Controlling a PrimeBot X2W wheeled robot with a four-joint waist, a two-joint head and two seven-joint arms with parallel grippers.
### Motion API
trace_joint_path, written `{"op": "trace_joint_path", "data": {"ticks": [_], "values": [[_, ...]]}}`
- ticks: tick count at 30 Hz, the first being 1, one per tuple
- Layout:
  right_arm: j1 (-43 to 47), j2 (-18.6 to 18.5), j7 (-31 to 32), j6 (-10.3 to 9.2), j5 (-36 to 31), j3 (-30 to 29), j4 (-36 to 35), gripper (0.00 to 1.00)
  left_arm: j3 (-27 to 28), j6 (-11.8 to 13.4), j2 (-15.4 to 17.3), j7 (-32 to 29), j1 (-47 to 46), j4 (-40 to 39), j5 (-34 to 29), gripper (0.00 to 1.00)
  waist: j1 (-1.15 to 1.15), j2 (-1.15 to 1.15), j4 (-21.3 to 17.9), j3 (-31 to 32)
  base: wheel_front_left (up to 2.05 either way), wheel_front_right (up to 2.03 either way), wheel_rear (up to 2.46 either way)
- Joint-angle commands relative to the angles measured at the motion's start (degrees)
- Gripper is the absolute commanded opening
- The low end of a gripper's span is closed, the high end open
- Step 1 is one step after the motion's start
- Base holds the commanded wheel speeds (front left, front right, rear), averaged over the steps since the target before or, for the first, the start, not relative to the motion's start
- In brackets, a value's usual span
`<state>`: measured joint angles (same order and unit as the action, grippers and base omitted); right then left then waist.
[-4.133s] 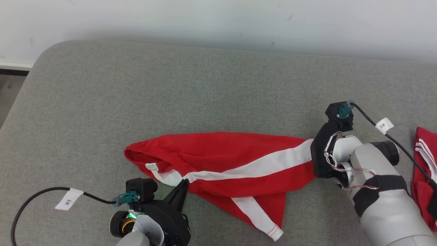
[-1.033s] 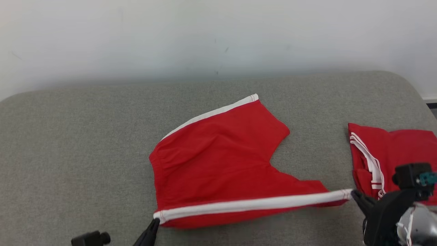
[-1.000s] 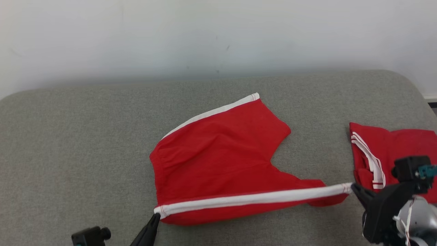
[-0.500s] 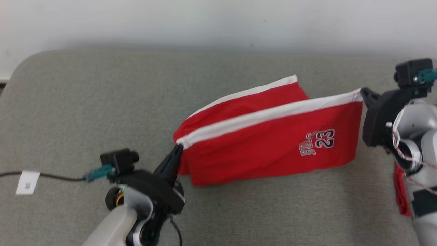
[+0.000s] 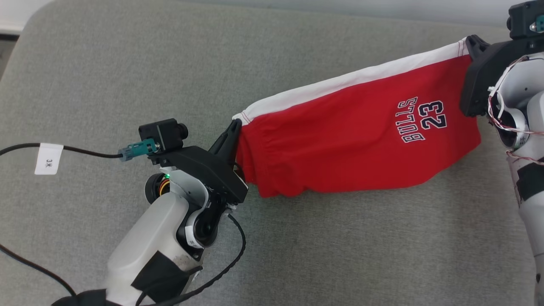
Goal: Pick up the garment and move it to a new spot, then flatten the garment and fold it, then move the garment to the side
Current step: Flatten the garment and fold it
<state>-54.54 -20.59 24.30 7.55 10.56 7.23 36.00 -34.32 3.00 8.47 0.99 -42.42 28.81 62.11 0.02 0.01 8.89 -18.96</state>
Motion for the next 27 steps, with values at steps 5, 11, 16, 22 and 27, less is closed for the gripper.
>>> {"op": "trace_joint_path", "data": {"ticks": [5, 11, 16, 22, 27], "values": [[-3.67, -0.12, -2.51, -0.15, -0.4, 1.34, 5.1, 0.0, 0.22, -0.76, -1.29, 1.08, -2.48, 2.84, -0.17, 0.0, -0.02, -0.01, 2.33, -3.37, 0.0, 0.0, 0.0], [-6.84, 0.53, -6.11, -0.15, 0.0, 1.26, 10.59, 0.0, -0.23, -1.42, -2.5, 2.12, -4.89, 5.48, -0.71, 0.0, -0.02, -0.01, 3.11, -4.58, 0.0, 0.0, 0.0], [-8.93, 1.66, -10.32, -0.15, 0.94, 0.25, 14.09, 1.0, -0.56, -2.45, -3.26, 4.06, -6.33, 7.59, -1.26, 1.0, -0.02, -0.01, 3.41, -4.74, 0.0, 0.0, 0.0], [-10.71, 2.88, -12.44, -0.15, 1.72, -0.15, 18.13, 1.0, -1.21, -3.79, -3.19, 7.31, -6.41, 9.42, -2.62, 1.0, -0.02, -0.01, 3.1, -2.45, 0.0, 0.0, 0.0], [-9.81, 3.26, -5.81, -0.15, 4.65, -0.32, 22.81, 1.0, -4.03, -3.92, 1.04, 13.3, -2.69, 7.01, -11.06, 1.0, -0.02, -0.01, 2.44, 2.2, 0.0, 0.0, 0.0]]}}
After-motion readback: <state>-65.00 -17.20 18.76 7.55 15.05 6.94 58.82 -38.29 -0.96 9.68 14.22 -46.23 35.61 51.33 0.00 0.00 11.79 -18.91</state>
